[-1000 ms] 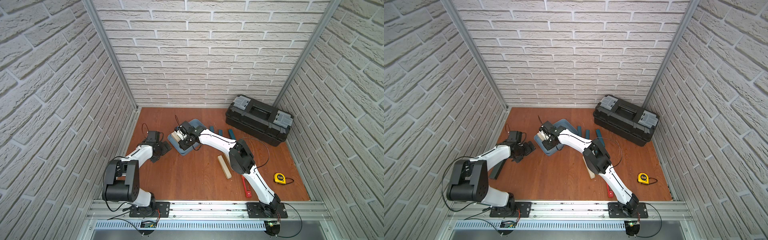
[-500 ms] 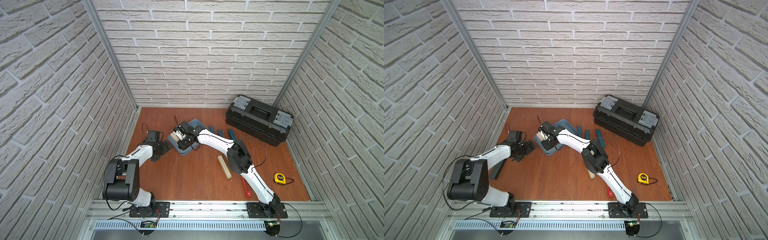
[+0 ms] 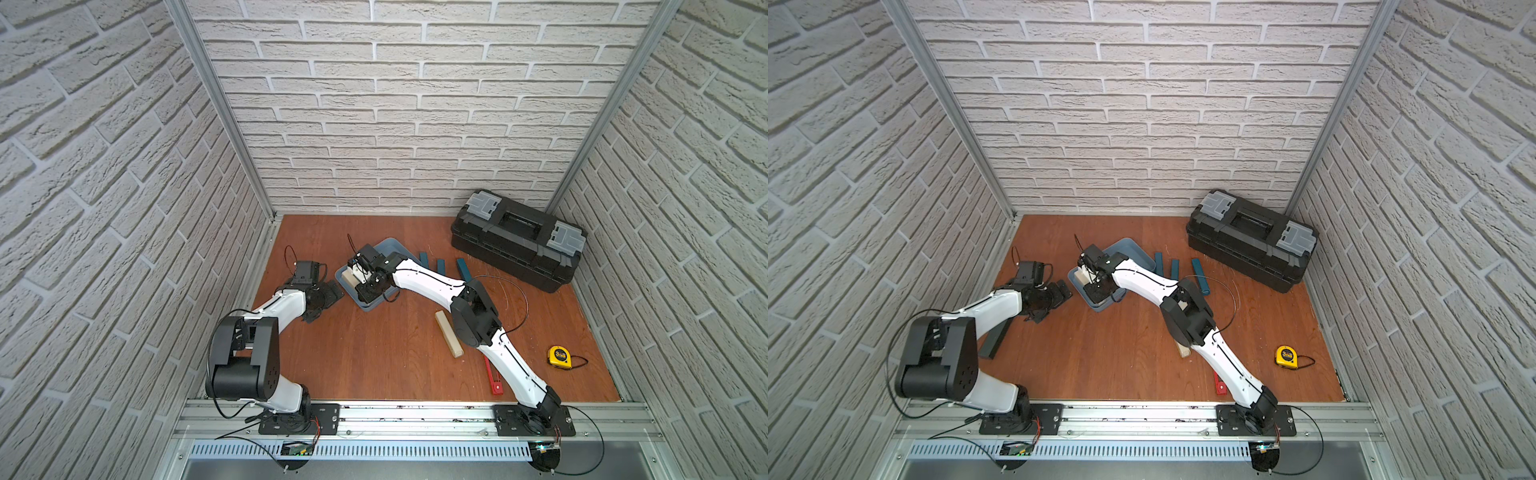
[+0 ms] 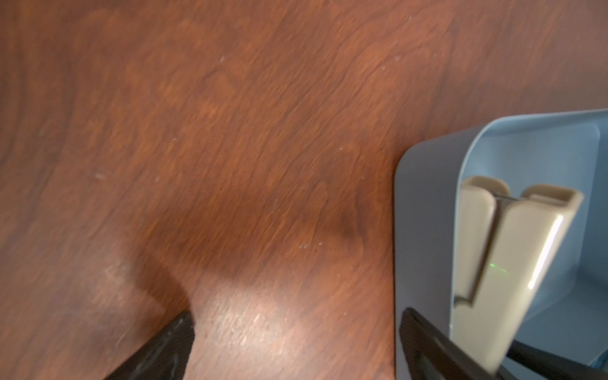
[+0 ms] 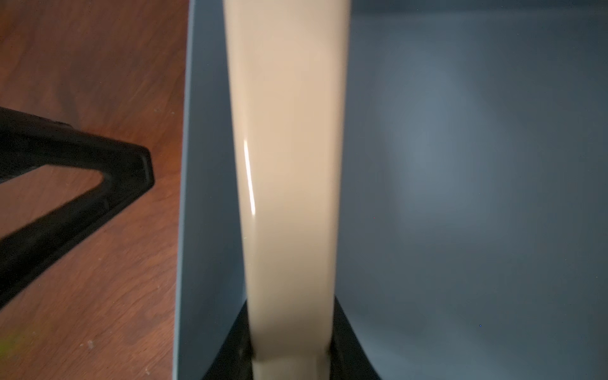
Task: Put the pruning pliers into the storage box
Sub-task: Place the pruning pliers in the storage box.
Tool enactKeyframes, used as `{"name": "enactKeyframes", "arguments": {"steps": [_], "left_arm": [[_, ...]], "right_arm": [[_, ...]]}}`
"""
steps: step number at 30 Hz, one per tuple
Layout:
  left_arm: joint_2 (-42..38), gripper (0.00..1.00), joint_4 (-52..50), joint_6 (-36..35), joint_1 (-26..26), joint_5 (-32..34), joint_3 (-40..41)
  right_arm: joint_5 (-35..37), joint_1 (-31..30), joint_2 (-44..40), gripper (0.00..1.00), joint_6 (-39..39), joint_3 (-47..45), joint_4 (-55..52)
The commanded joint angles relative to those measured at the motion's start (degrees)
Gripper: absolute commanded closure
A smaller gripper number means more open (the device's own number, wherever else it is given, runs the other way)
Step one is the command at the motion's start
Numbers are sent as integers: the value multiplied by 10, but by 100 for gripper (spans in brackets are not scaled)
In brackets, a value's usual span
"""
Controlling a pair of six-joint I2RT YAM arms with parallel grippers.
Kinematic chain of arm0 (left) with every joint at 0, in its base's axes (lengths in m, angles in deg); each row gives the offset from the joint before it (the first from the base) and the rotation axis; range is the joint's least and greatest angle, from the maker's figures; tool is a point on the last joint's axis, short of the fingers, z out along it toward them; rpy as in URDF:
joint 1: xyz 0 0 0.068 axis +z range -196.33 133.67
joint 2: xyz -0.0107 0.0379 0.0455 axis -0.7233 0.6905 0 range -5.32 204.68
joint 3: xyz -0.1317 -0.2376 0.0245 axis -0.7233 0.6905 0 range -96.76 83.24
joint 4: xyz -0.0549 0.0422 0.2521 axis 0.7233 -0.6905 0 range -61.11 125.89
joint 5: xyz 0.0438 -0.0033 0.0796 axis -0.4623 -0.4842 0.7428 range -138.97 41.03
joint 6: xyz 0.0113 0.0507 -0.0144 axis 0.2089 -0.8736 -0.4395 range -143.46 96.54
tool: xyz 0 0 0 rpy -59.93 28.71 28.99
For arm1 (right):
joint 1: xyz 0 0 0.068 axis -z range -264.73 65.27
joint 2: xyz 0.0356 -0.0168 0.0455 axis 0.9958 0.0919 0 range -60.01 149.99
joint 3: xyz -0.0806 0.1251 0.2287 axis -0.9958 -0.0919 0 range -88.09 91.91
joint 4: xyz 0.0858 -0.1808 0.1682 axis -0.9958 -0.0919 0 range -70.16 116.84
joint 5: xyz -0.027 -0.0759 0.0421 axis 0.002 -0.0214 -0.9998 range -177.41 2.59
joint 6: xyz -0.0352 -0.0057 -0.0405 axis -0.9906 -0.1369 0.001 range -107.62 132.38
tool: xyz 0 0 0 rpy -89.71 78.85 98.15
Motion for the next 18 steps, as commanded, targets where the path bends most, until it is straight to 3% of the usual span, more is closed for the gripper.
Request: {"name": "enactKeyframes", "arguments": {"steps": [1,3,13,18], "left_arm": [[8,2,14,1,3,-5,-3],[10,2,14,1,2,-6,-4],[9,2,15,2,1,-4,3],[11,2,17,5,1,-3,5]], "right_arm": [[-10,-3,-1,93,3,11,0],[-14,-3,0,86,2,11,1],[-24,-3,1,73,-3,11,2],[-31,-2,-2,61,-8,10,1]]}}
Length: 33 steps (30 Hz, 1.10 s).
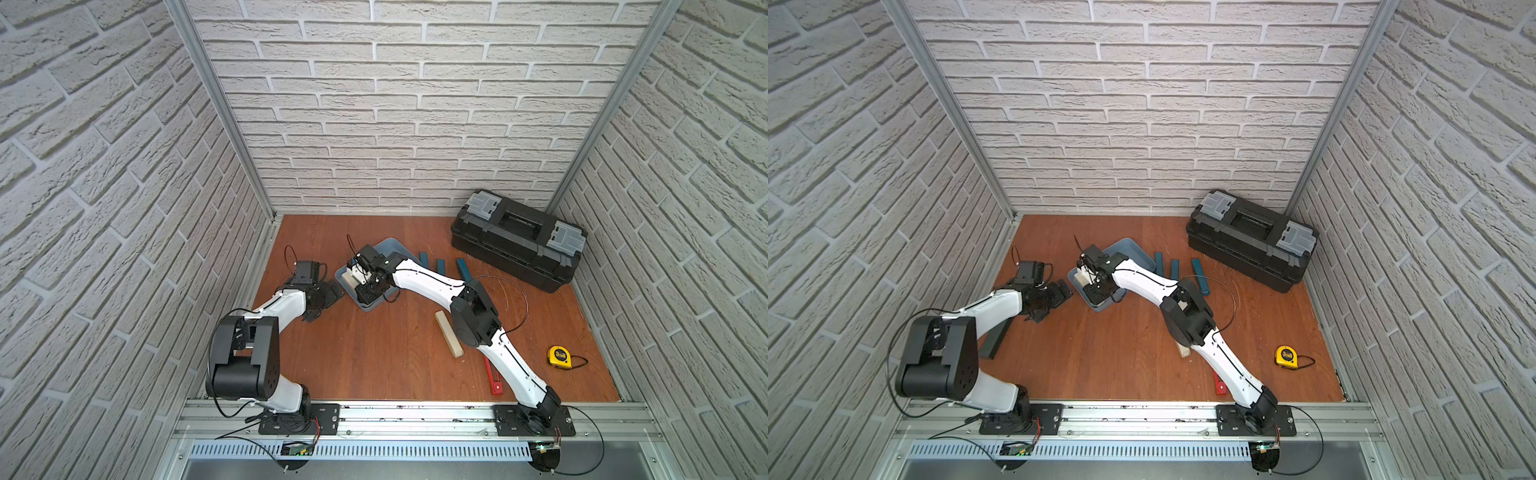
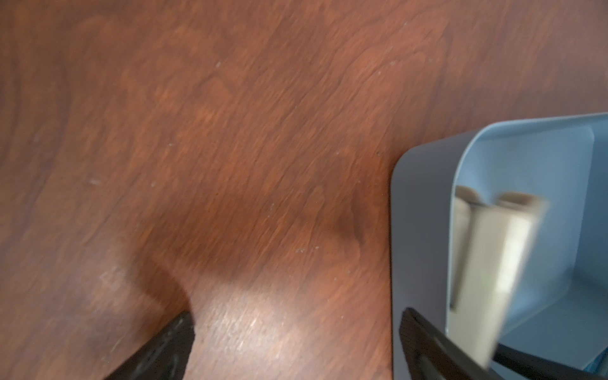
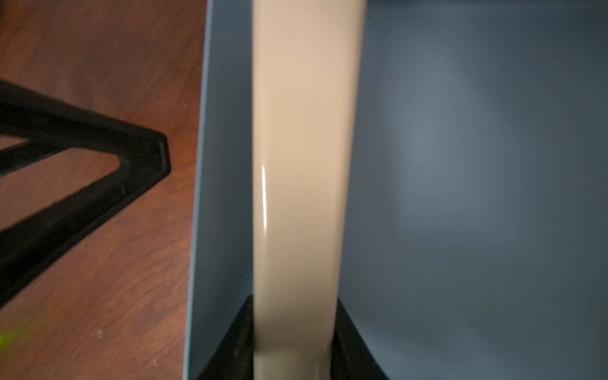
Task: Put the pruning pliers into the storage box
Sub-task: Place the pruning pliers in the storage box.
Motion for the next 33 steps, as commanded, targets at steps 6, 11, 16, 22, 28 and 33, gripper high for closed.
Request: {"name": "enactKeyframes", "arguments": {"steps": [6,11,16,22,28,33], "left_arm": [[8,2,12,4,-1,-4,4],[7,2,11,5,-2,-3,6],[8,2,12,6,-5,-3,4],[8,2,10,7,-9,-2,1],[11,2,9,8,-11,0,-3],[17,2,9,9,-17,0,-8]], "right_arm": [[-14,-3,-10,55,-8,6,2],[-53,-3,-37,55,-15,-24,36],[-71,-2,-78,54,-22,-75,87],[-85,3,-83,59,-22,-85,97],[-87,7,-91,59,-24,-90,100],[-91,12,-90,59,-22,-90,97]]}}
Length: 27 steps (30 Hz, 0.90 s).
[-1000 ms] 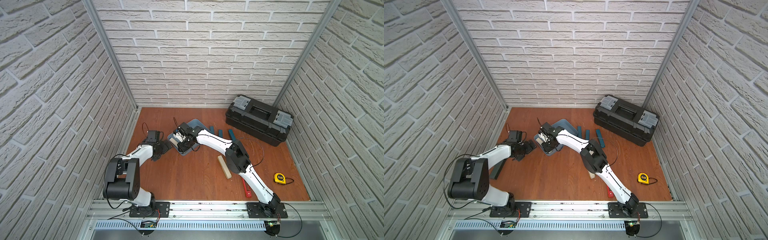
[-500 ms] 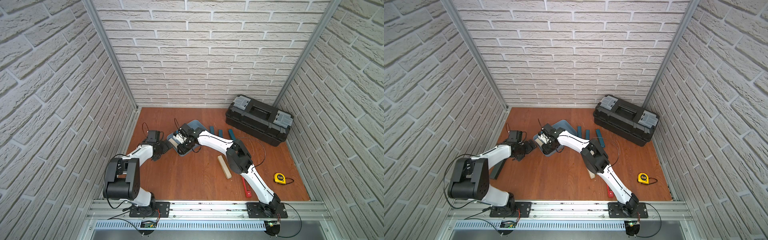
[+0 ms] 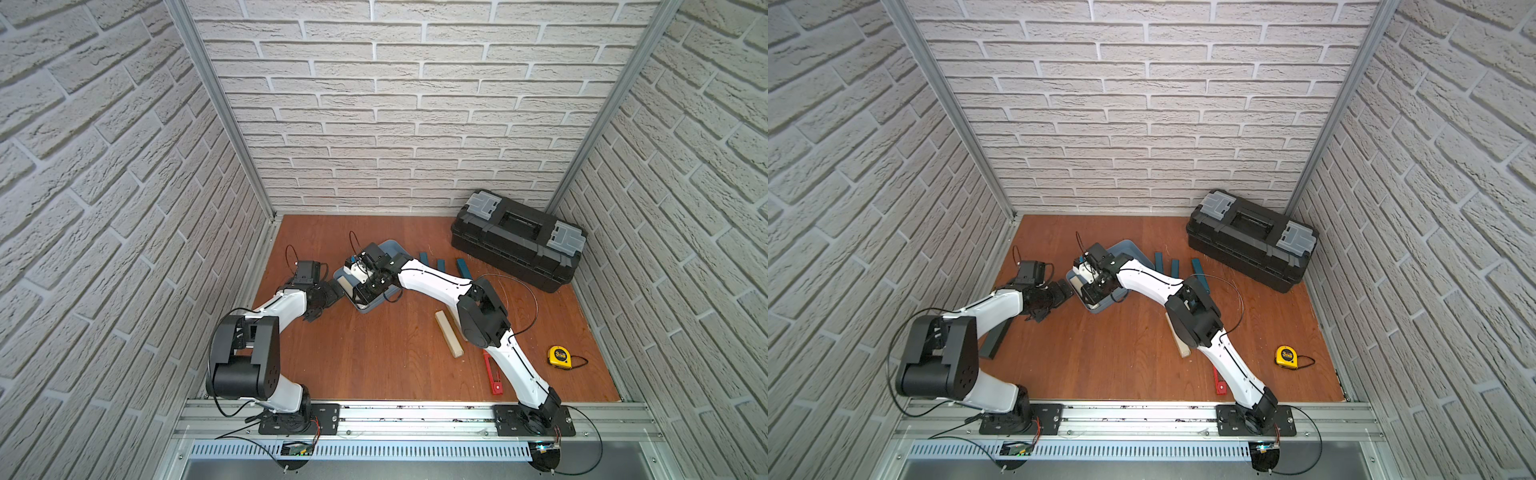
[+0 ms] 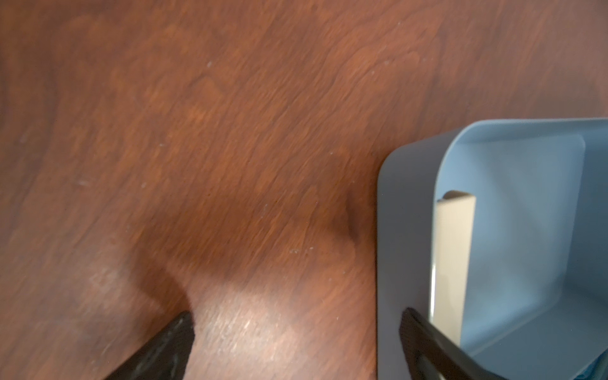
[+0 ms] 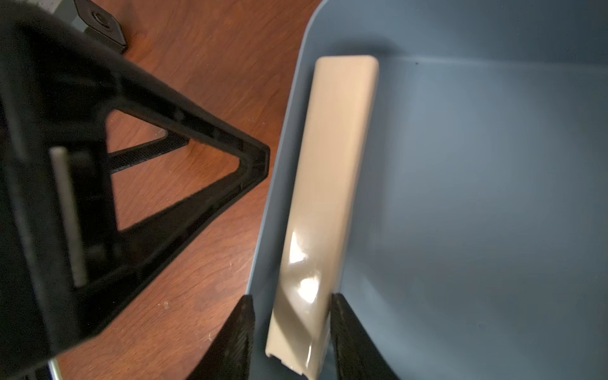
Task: Put the pruning pliers into the storage box
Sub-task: Place the pruning pliers in the storage box, then pick up the pruning pliers from the center of the board.
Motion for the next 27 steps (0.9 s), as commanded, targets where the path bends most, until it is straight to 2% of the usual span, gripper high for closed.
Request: {"name": "enactKeyframes", "arguments": {"steps": [1,7,12,17,27], "left_arm": [[15,2,2,4,-7,-1,-8],[16,2,-1,4,-9,2,-13],[8,2,-5,3,-9,7,-13],[4,2,-14,0,-9,8,-12],[-29,2,-18,1,-10,12,4]], "right_arm": [[-10,4,-35,59,-5,-7,13],[26,18,-81,60,-17,-40,20],[76,34,-153,59,-30,-110,39],[95,49,-212,59,-38,-165,10],[149,63,-385,58,-4,-407,15]]}}
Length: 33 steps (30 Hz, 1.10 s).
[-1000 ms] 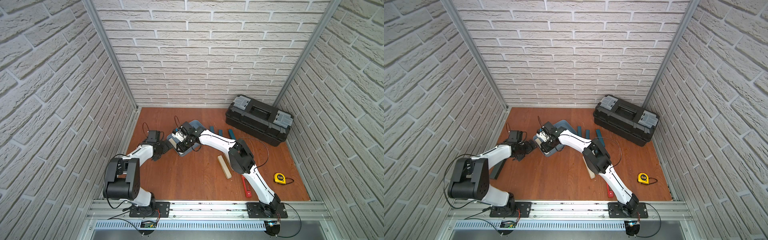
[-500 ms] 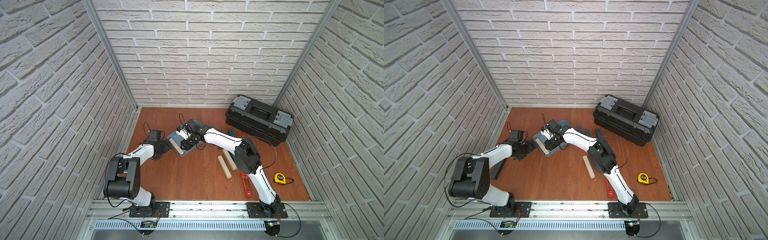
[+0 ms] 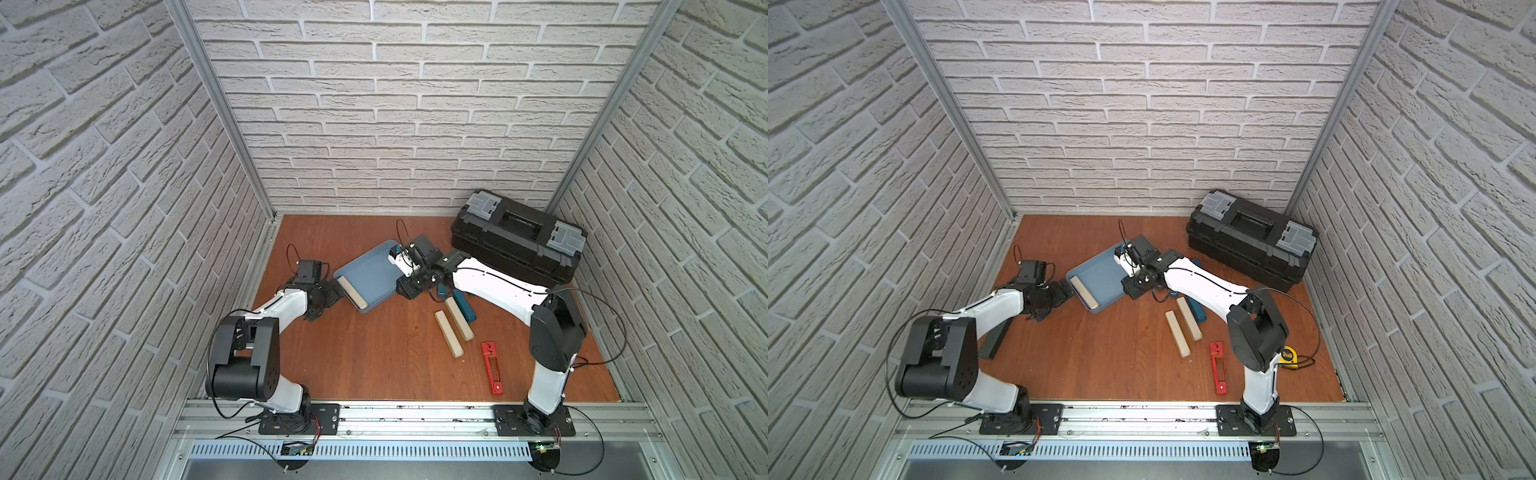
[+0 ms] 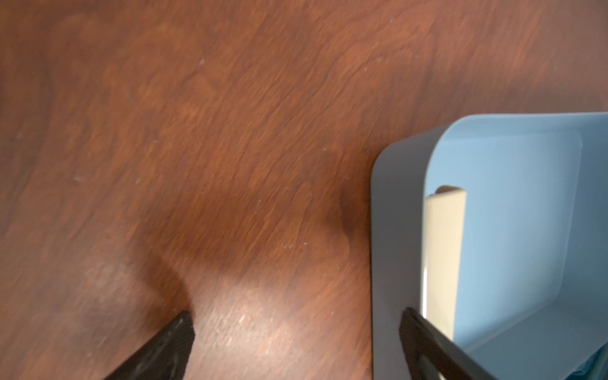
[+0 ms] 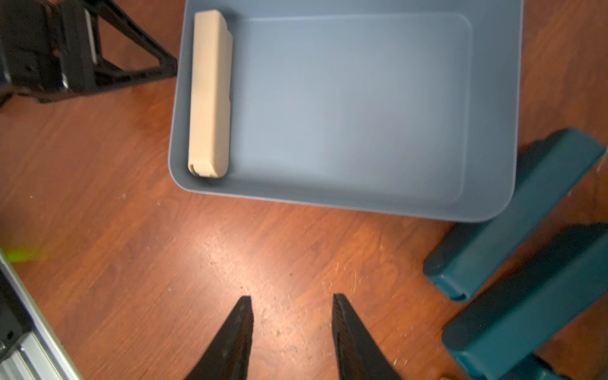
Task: Put the pruning pliers into the storage box
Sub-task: Pick up the pruning pliers from the center of the board.
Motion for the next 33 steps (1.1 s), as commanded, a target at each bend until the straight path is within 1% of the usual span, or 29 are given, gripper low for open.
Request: {"name": "enactKeyframes", "arguments": {"steps": [1,5,14,24,33], "left_arm": [[-21,2,-6,2,-5,8,9],[-29,2,-10,2,-11,6,9],[-56,2,-27,-12,-29,5,10],[-74,2,-35,-10,-41,13,23],[-70,2,-44,-16,-45,13,15]], "right_arm": [[33,4,-58,58,21,-72,7],[48,7,-110,57,39,-141,13],[70,7,-211,57,77,-256,21],[81,7,-273,56,116,-334,28],[81,7,-311,55,150,-385,41]]}}
